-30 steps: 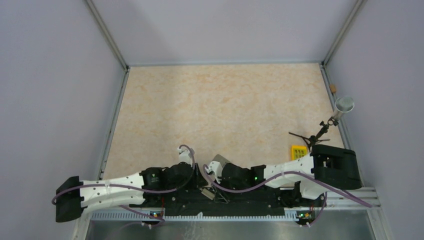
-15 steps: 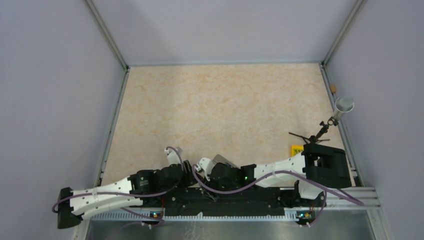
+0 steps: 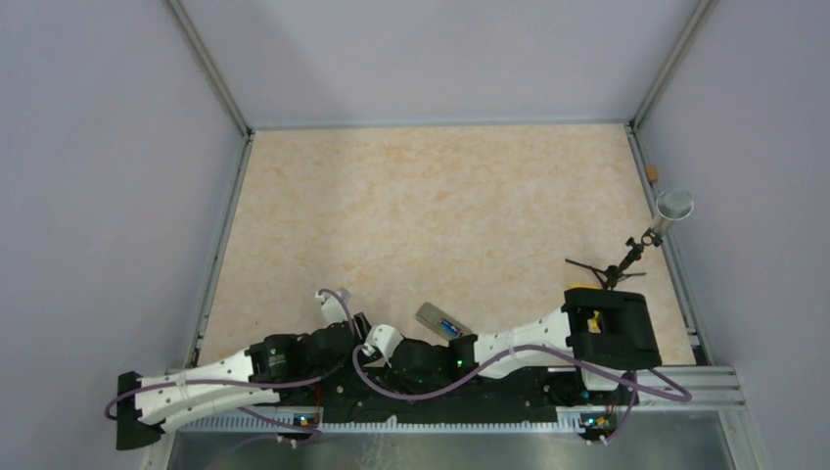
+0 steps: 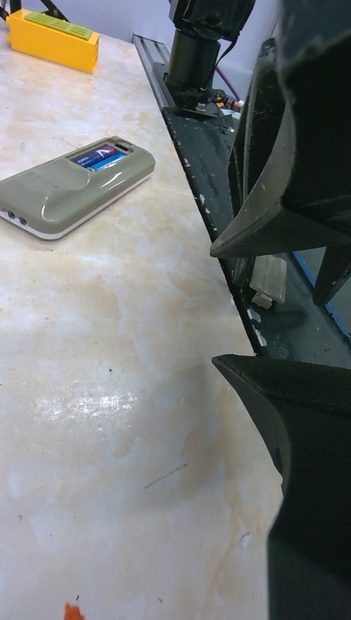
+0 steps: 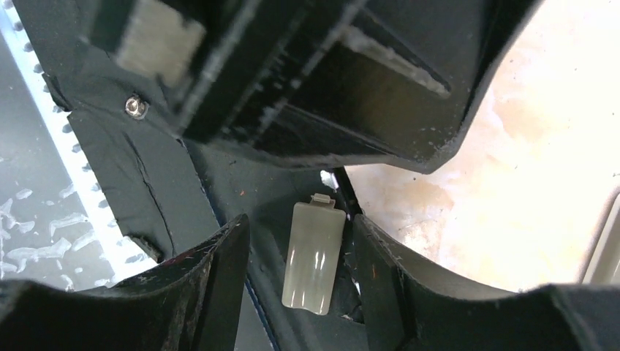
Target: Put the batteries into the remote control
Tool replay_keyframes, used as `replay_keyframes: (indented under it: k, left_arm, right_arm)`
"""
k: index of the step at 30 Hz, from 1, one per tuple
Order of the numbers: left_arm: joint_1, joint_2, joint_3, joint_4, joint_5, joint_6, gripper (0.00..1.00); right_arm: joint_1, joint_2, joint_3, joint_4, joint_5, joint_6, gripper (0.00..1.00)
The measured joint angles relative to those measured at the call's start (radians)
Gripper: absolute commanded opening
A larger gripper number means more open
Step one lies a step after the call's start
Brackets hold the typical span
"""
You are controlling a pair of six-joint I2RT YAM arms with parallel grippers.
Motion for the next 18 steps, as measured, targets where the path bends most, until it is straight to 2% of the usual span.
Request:
replay_keyframes:
  k: [8, 15, 18]
  left_arm:
    - [0.0, -0.008, -0.018, 0.0, 0.0, -0.009, 0.53]
    - [0.0, -0.012, -0.027, 0.003, 0.0, -0.01, 0.54]
    - [0.0, -0.012, -0.028, 0.005, 0.0, -0.01, 0.54]
  right_arm:
    - [0.04, 0.057, 0.079, -0.08, 0.111, -0.011, 0.4]
    - [0.063, 0.066, 0.108, -0.132, 0.2, -0.006, 0.11]
    - [0.063, 0.066, 0.108, -0.136, 0.228, -0.002, 0.08]
